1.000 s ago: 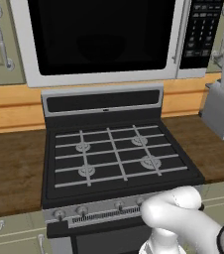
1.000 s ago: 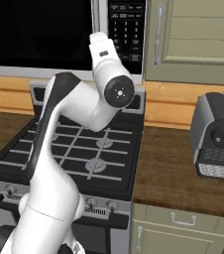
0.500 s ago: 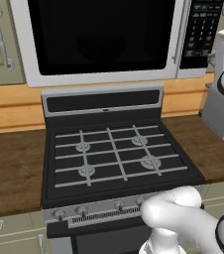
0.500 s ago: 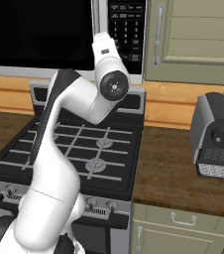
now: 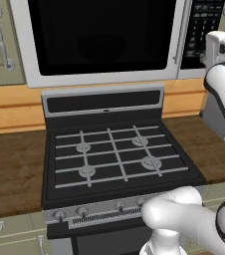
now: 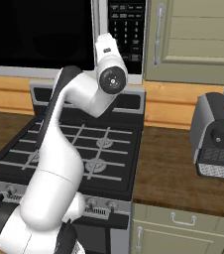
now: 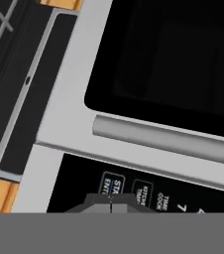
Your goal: Open the microwave, place the bowl with waffle inside the microwave, then close the microwave door and turn it on.
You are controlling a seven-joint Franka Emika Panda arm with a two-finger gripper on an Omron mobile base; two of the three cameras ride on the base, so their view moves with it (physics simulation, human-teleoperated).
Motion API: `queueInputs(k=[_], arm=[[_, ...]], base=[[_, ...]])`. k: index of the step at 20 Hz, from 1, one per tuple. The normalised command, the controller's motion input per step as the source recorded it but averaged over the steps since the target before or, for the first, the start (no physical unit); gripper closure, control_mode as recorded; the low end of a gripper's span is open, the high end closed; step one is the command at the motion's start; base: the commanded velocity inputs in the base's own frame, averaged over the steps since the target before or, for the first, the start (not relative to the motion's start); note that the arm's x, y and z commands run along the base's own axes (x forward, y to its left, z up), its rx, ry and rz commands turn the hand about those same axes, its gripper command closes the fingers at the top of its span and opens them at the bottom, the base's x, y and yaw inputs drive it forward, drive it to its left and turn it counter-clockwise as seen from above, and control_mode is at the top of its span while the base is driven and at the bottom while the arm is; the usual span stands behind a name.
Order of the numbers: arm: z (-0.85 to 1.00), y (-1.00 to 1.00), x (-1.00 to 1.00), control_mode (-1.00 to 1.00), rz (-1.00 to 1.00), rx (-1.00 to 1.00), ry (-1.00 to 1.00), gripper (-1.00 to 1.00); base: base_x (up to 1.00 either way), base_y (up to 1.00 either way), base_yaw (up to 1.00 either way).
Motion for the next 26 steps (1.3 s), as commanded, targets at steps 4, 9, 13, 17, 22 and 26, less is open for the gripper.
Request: queueInputs(k=[4, 9, 13, 17, 22, 26], arm=[[0.00, -0.10, 0.47, -1.00, 0.00, 0.03, 0.00, 1.00], [0.00, -0.02, 0.64, -1.00, 0.00, 0.03, 0.01, 1.00], [0.00, -0.01, 0.71, -1.00, 0.00, 0.02, 0.00, 1.00], [-0.08, 0.00, 0.78, -1.00, 0.00, 0.00, 0.00, 1.00], [-0.48, 0.00, 0.47, -1.00, 0.00, 0.00, -0.02, 1.00], [-0.55, 0.00, -0.58, -1.00, -0.01, 0.00, -0.12, 1.00]], base=[[0.00, 0.00, 0.00], [0.00, 0.00, 0.00], [0.00, 0.00, 0.00], [0.00, 0.00, 0.00], [0.00, 0.00, 0.00], [0.00, 0.00, 0.00]])
